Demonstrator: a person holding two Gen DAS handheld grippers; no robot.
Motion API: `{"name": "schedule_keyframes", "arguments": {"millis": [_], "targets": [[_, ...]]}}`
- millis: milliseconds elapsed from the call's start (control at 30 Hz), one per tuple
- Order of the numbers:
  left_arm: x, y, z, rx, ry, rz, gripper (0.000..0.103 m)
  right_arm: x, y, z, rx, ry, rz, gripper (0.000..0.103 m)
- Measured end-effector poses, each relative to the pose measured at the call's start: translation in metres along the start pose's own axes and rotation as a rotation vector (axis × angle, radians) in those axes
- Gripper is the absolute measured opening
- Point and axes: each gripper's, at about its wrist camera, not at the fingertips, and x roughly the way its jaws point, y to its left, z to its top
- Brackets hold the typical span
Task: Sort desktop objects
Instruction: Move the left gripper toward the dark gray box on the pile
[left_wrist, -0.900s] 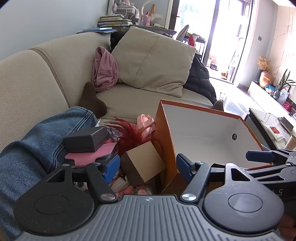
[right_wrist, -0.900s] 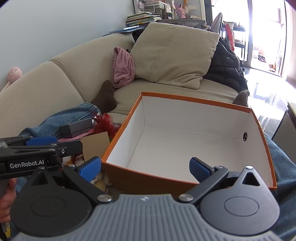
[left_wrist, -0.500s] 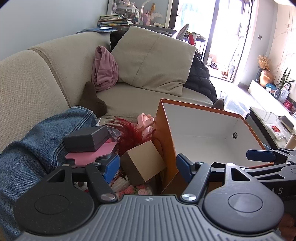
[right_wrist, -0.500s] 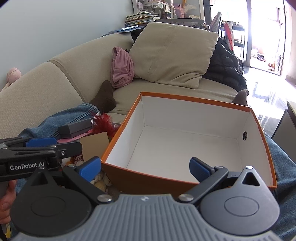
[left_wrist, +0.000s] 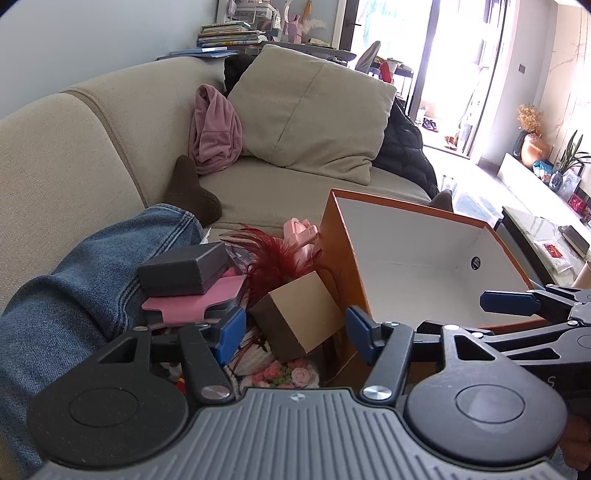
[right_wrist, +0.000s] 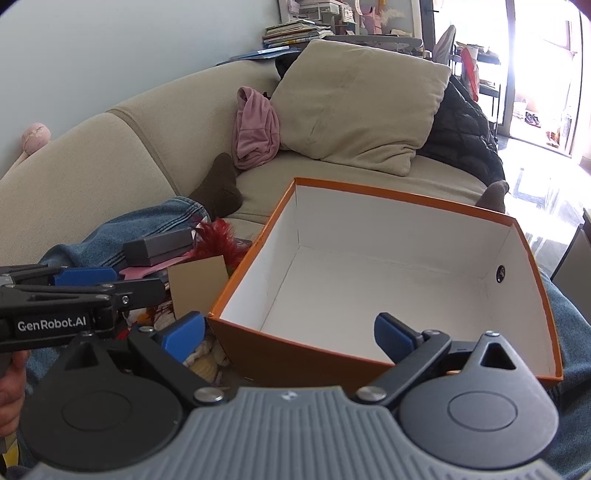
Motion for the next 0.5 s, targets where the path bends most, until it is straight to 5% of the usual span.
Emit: {"name": "schedule_keyframes", "arguments": {"millis": [267,500], "targets": [[0.003,0.027,0.006,0.038,0.033,0.065,0.044,0.021,0.027,0.019,-0.171,0.018,0.119,0.064],[0.023,0.053,0.024,0.07,0.06,0.133,0.043,0.055,0.049,0.045,-0.28,0.069,0.23,0.038]]}}
